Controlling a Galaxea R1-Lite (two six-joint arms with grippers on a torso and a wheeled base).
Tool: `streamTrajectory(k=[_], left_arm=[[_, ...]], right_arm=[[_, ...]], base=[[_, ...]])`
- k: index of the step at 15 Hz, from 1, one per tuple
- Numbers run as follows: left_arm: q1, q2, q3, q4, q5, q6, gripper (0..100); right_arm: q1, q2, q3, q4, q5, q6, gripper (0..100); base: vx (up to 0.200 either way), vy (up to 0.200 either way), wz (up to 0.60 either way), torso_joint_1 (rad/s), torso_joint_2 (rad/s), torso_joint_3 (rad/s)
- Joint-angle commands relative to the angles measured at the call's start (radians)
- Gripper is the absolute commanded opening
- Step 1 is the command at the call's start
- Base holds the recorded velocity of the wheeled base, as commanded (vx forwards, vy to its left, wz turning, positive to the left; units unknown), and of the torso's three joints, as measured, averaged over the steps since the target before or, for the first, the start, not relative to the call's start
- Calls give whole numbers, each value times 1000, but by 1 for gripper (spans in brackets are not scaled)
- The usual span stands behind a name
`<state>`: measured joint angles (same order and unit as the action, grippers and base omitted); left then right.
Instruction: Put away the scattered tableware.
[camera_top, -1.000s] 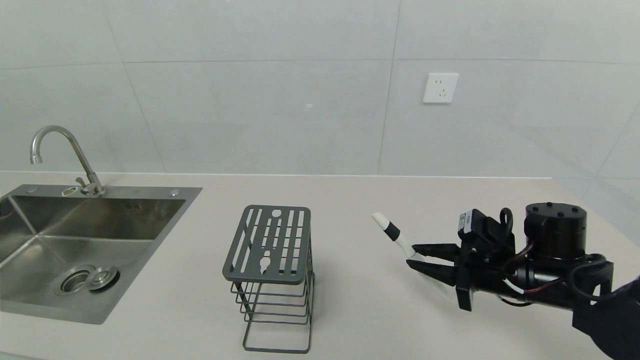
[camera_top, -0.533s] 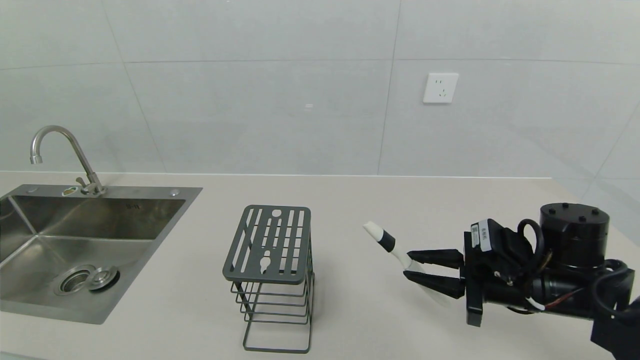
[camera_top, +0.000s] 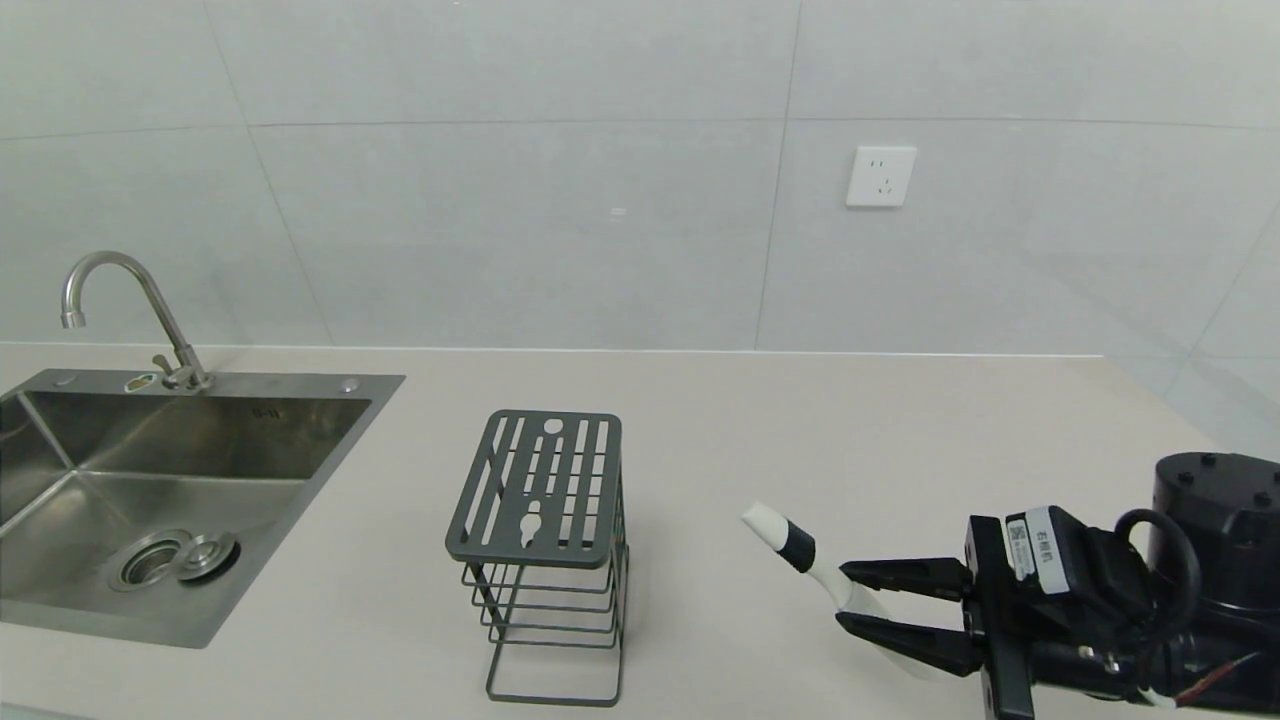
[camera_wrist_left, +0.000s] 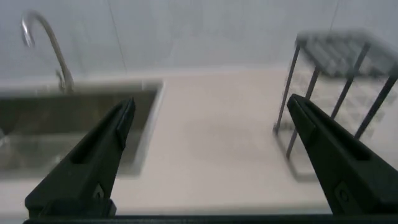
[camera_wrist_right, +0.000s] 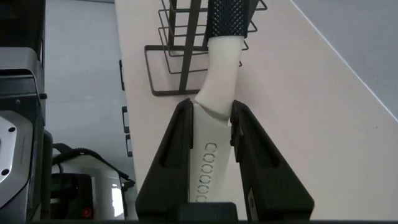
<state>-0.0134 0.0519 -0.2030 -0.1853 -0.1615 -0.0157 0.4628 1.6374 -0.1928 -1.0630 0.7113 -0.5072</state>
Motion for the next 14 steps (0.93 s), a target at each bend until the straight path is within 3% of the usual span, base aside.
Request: streamTrajectory(k=[1, 3, 6, 8, 11, 14], left_arm=[[-60, 69, -65, 52, -69, -35, 100], [-149, 137, -81, 61, -138, -96, 100], [-273, 284, -142, 37, -204, -115, 100], [-369, 430, -171, -36, -351, -113, 100], [-413, 617, -202, -132, -472, -110, 100], [-421, 902, -288, -292, -494, -124, 100]], right_arm=[[2, -14, 4, -2, 0, -1, 0], [2, -27, 3, -2, -1, -1, 0], [2, -64, 7, -3, -3, 1, 0], [2, -93, 13, -2, -3, 3, 0], [2, -111, 41, -2, -3, 6, 0], [-7, -140, 61, 1, -4, 9, 0]], base=[[0, 0, 0, 0, 0, 0], [0, 0, 0, 0, 0, 0], [0, 0, 0, 0, 0, 0], [0, 0, 0, 0, 0, 0], [0, 0, 0, 0, 0, 0], [0, 0, 0, 0, 0, 0]])
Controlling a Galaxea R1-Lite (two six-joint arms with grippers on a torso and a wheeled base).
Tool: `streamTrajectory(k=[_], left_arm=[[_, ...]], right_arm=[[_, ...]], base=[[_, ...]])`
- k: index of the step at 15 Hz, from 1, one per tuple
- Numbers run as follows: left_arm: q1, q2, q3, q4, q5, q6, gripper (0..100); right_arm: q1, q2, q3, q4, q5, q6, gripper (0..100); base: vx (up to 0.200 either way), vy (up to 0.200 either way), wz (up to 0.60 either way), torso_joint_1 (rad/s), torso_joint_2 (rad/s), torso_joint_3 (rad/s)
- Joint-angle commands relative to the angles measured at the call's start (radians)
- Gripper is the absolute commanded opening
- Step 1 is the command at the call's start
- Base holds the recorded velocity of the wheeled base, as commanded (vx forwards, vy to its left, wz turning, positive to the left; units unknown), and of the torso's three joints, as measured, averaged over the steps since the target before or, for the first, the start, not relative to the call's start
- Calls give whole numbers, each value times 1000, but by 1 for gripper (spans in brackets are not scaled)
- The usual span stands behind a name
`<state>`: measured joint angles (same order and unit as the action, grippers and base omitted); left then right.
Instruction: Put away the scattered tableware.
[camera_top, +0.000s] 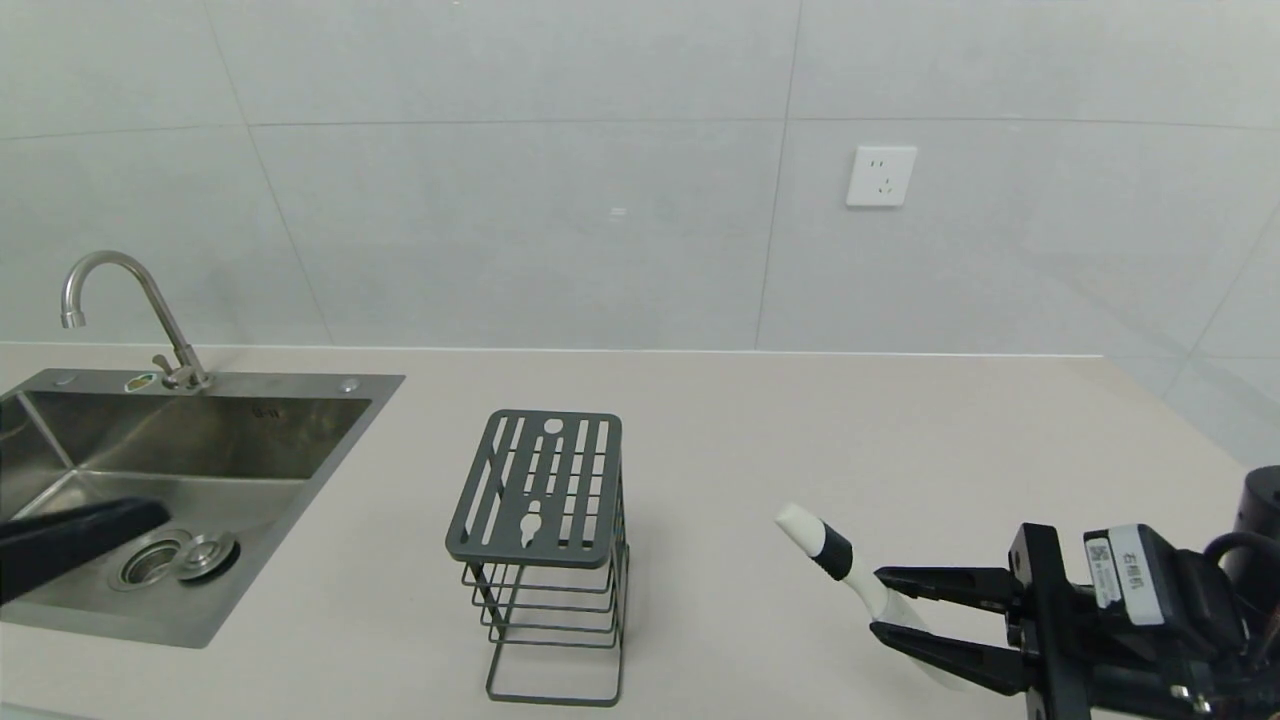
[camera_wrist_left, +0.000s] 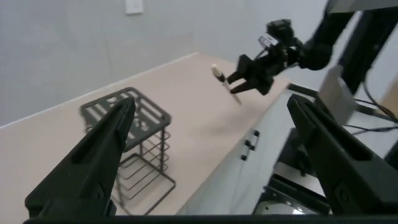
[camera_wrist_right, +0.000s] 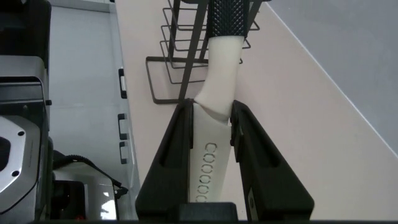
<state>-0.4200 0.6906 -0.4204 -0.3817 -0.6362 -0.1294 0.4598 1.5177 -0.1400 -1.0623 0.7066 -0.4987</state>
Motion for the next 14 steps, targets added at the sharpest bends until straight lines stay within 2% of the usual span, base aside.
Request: streamTrajectory(k=[1, 2, 3, 5, 7, 8, 10, 12, 14], left_arm=[[9, 375, -89, -172, -19, -59, 100], [20, 423, -86, -227, -19, -95, 100], [6, 510, -80, -350, -19, -144, 100], [-75, 621, -87, -499, -8, -148, 100], [-186, 665, -110, -522, 64, -148, 100], [-217, 676, -121, -520, 93, -150, 100], [-332, 725, -143, -528, 236, -150, 100], [-402, 770, -169, -531, 343, -153, 100], [-468, 793, -184, -529, 359, -164, 100]], right_arm=[[-9, -27, 19, 1, 1, 2, 0], [-10, -36, 25, 1, 1, 2, 0], [-10, -42, 30, 2, 1, 3, 0], [-15, -50, 25, 2, -1, 3, 0], [-29, -50, 26, 2, -1, 5, 0], [-39, -50, 31, 2, -2, 6, 0], [-73, -51, 39, 2, -6, 8, 0], [-110, -56, 30, 2, -6, 8, 0], [-122, -56, 3, 2, -10, 12, 0]], base=[[0, 0, 0, 0, 0, 0], [0, 0, 0, 0, 0, 0], [0, 0, 0, 0, 0, 0], [0, 0, 0, 0, 0, 0], [0, 0, 0, 0, 0, 0], [0, 0, 0, 0, 0, 0], [0, 0, 0, 0, 0, 0], [0, 0, 0, 0, 0, 0], [0, 0, 0, 0, 0, 0]])
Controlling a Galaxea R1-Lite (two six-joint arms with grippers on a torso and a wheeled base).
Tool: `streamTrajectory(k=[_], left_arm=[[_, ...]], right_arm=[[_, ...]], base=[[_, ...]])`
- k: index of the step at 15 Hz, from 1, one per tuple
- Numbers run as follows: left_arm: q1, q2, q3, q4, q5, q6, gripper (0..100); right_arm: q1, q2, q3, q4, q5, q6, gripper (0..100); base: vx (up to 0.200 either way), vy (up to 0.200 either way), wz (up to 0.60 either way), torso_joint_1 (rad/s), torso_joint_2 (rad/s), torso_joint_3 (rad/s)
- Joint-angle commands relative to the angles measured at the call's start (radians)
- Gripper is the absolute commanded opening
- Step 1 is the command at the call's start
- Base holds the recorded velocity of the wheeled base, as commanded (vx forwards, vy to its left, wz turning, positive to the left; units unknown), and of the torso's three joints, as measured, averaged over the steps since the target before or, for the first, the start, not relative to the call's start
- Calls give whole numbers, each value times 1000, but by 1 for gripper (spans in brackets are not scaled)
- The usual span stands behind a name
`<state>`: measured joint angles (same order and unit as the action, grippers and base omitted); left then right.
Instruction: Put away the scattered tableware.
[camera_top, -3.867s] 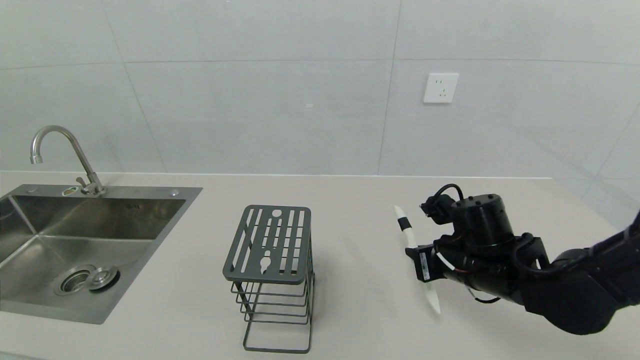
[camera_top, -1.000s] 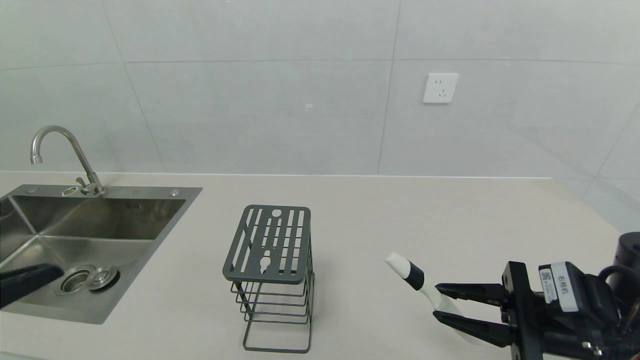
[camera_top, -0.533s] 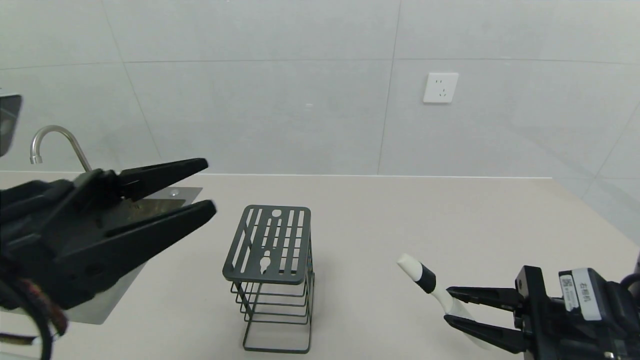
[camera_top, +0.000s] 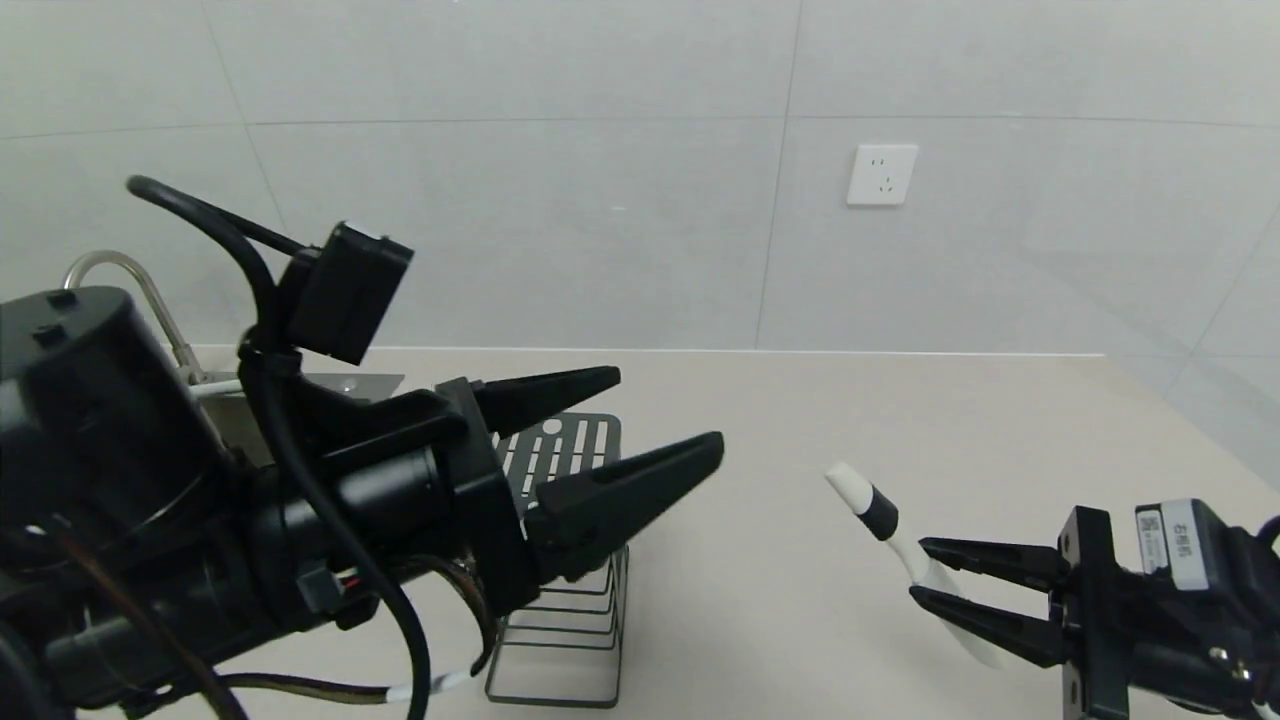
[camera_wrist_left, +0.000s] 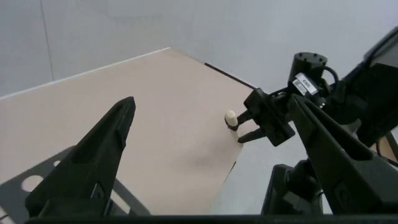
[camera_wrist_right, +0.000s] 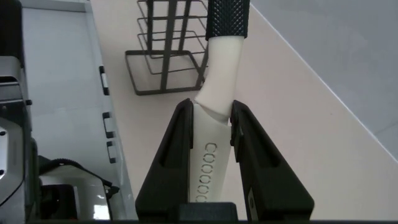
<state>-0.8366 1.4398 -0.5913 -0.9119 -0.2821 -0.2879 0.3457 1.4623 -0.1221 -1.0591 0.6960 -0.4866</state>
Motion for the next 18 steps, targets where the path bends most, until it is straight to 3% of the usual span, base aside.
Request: streamTrajectory(k=[1, 5, 10, 13, 15, 18], left_arm=[[-70, 54, -15, 1, 6, -8, 100], [-102, 108, -18, -38, 15, -13, 100], [-105, 263, -58, -242, 23, -13, 100], [-121, 353, -105, -358, 84, -20, 100], [-131, 406, -163, -389, 126, -50, 100], [-133, 421, -182, -403, 129, -50, 100]], right_arm=[[-11, 0, -25, -1, -10, 8, 0], [-13, 18, -77, -1, -19, 19, 0], [1, 107, -212, -2, -46, 52, 0], [9, 110, -263, -2, -53, 72, 0], [44, 110, -286, -5, -87, 102, 0], [90, 110, -310, -10, -116, 126, 0]], base=[[0, 0, 0, 0, 0, 0], [0, 0, 0, 0, 0, 0], [0, 0, 0, 0, 0, 0], [0, 0, 0, 0, 0, 0], [0, 0, 0, 0, 0, 0], [0, 0, 0, 0, 0, 0]])
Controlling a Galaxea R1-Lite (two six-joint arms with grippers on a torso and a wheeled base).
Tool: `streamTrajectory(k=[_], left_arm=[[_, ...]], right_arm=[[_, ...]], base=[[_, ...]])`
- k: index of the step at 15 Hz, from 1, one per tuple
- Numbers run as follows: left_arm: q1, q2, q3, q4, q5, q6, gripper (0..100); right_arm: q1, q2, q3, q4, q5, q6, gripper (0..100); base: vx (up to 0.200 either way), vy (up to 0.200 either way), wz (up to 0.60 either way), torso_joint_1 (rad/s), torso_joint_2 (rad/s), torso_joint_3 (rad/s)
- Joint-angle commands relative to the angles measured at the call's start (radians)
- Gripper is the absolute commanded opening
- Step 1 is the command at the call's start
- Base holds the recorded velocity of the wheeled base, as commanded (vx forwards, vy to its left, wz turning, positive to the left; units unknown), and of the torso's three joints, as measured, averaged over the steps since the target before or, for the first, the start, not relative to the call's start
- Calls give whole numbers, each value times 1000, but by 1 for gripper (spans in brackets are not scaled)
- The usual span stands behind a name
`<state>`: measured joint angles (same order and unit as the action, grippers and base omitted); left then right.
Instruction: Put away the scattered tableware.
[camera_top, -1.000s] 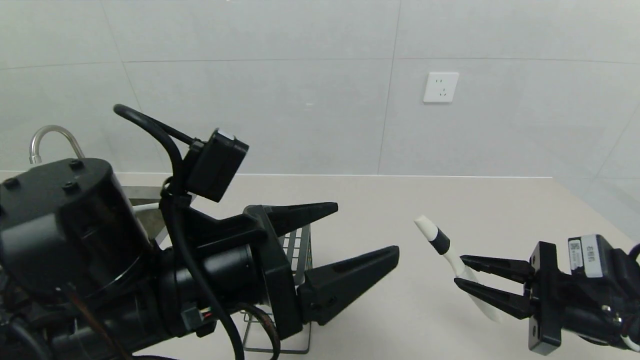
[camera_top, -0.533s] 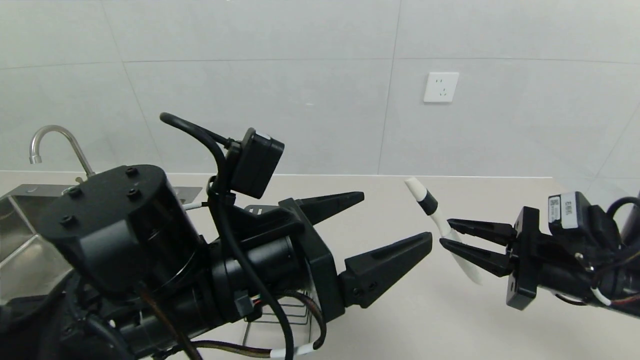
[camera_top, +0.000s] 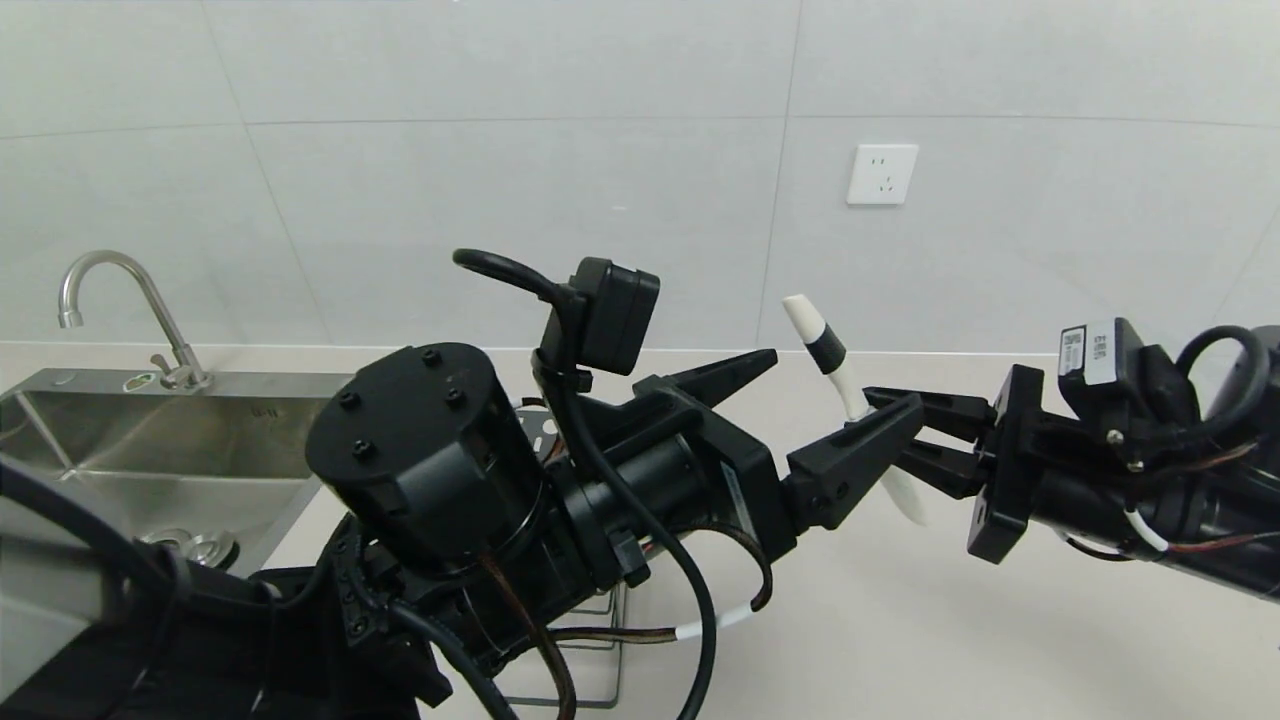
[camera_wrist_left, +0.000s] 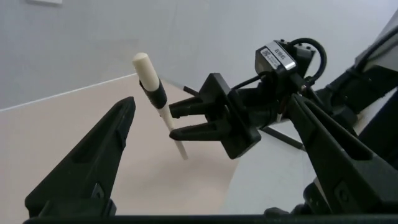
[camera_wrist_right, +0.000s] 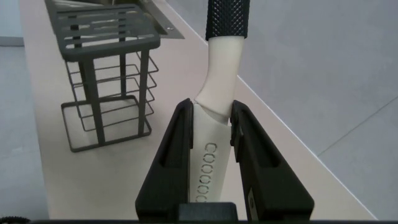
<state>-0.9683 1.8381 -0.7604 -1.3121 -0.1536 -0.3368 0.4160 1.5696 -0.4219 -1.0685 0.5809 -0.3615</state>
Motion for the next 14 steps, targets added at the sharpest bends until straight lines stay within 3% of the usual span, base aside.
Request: streamTrajectory(k=[1, 6, 14], left_arm=[[-1, 23, -28, -16, 2, -1, 100], [5, 46, -31, -98, 3, 1, 100], [19, 79, -102, -113, 11, -1, 100]], right_arm=[[35, 3, -18, -1, -1, 3, 0], [52, 0, -47, -4, -1, 4, 0], [112, -3, -55, -21, -3, 16, 0]], base=[[0, 0, 0, 0, 0, 0], [0, 0, 0, 0, 0, 0], [0, 0, 0, 0, 0, 0]])
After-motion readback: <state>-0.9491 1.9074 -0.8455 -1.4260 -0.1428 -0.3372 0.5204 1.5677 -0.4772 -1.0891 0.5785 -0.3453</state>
